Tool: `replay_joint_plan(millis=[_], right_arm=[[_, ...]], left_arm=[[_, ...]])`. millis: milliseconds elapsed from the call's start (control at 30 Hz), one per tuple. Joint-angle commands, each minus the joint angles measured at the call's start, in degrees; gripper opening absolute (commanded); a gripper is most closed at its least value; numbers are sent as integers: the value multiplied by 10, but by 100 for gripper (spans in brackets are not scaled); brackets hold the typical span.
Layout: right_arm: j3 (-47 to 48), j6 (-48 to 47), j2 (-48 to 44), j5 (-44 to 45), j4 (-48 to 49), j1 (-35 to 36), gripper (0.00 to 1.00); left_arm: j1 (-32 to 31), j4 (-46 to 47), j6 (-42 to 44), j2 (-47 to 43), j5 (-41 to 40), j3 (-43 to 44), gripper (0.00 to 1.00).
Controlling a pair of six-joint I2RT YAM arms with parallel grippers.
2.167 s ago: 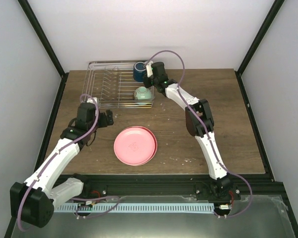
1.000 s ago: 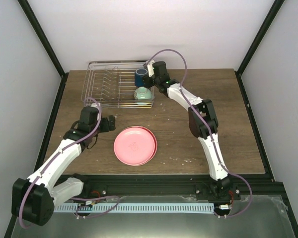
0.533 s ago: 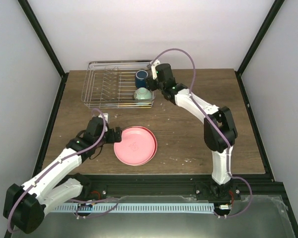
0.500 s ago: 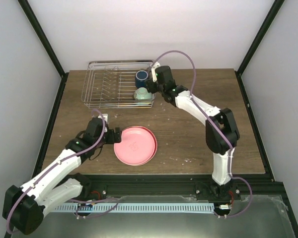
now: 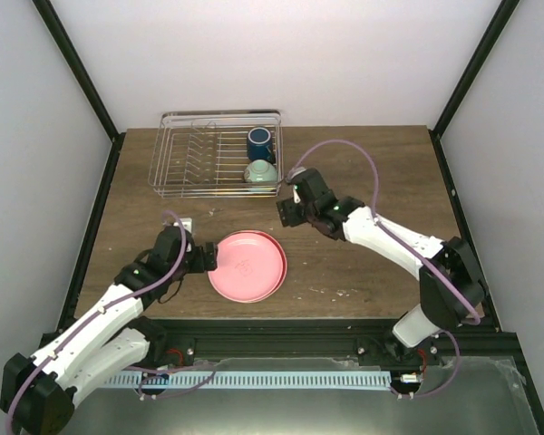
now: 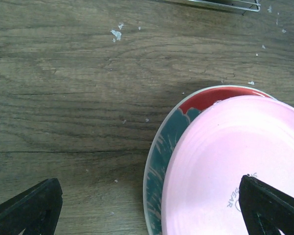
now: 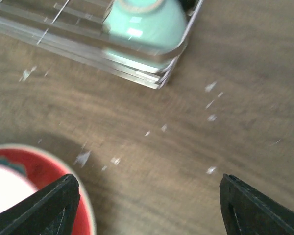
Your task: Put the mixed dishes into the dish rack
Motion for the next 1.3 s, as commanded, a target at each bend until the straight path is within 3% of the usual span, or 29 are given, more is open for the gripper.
replay_joint_plan(millis=[0, 133, 300, 433, 800, 1000, 1267], right_arm=[[-32, 61, -31, -14, -71, 50, 79], [-91, 107, -65, -47, -62, 89, 77], [-148, 144, -92, -85, -33, 99, 64], [-180, 153, -97, -111, -9, 105, 59], [-185, 156, -68, -128, 30, 127, 57], [-187, 156, -38, -138, 48, 131, 50], [-167, 156, 0, -111, 46, 150, 15]], left_arm=[[-3, 4, 4, -7, -7, -7, 100], [-3, 7, 9, -5, -17, -7, 100], [-3, 15, 7, 2, -11, -5, 100], [-3, 19, 7, 7, -9, -6, 100], [-3, 19, 3, 13, -14, -9, 100], [-3, 21, 2, 16, -12, -13, 100], [-3, 23, 3, 15, -14, -16, 100]])
